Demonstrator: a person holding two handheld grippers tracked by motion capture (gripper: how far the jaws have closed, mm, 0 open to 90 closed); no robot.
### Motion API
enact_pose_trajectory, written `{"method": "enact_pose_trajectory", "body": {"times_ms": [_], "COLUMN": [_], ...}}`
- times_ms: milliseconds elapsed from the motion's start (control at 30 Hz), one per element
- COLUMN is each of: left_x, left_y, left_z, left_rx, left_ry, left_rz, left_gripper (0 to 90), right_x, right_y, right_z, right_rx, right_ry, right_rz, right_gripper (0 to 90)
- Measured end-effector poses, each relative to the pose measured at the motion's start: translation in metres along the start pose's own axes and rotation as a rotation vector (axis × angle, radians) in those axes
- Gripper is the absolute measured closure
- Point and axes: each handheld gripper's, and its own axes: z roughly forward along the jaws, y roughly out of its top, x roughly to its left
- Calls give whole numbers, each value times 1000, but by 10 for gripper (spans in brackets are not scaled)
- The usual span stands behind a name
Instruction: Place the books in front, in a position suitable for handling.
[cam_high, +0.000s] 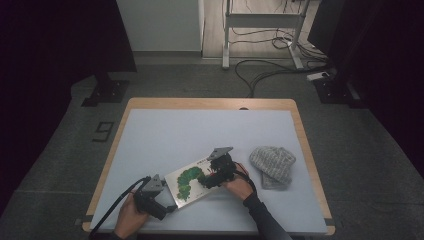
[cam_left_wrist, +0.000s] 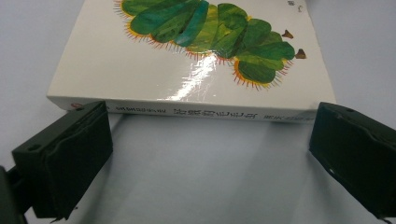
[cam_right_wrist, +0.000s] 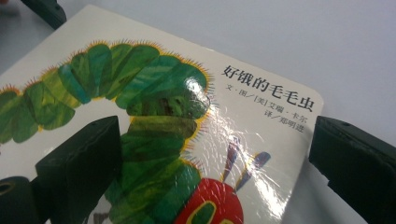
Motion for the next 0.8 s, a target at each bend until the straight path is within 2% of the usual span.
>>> {"method": "enact_pose_trajectory", "body": {"times_ms": [67,133,367,567,800], "left_x": [0,0,0,-3,2], "left_y": [0,0,0,-2,-14], "left_z": [0,0,0,-2,-13], "left_rx": [0,-1,-1,20,14], "left_ry": [0,0,0,35,72], "left_rz": [0,0,2,24,-23], "left_gripper": [0,0,0,0,0], "right_x": [1,1,-4,-7,-11], "right_y": [0,0,-3,-5,-11], "right_z": [-6,-7,-32,-45,-68], "right_rx": [11,9,-7,-14,-33], "right_ry": [-18,-22,-48,-65,-96], "right_rz": [-19,-20,-12,-9,-6], "right_gripper": [14,10,0,0,0]}}
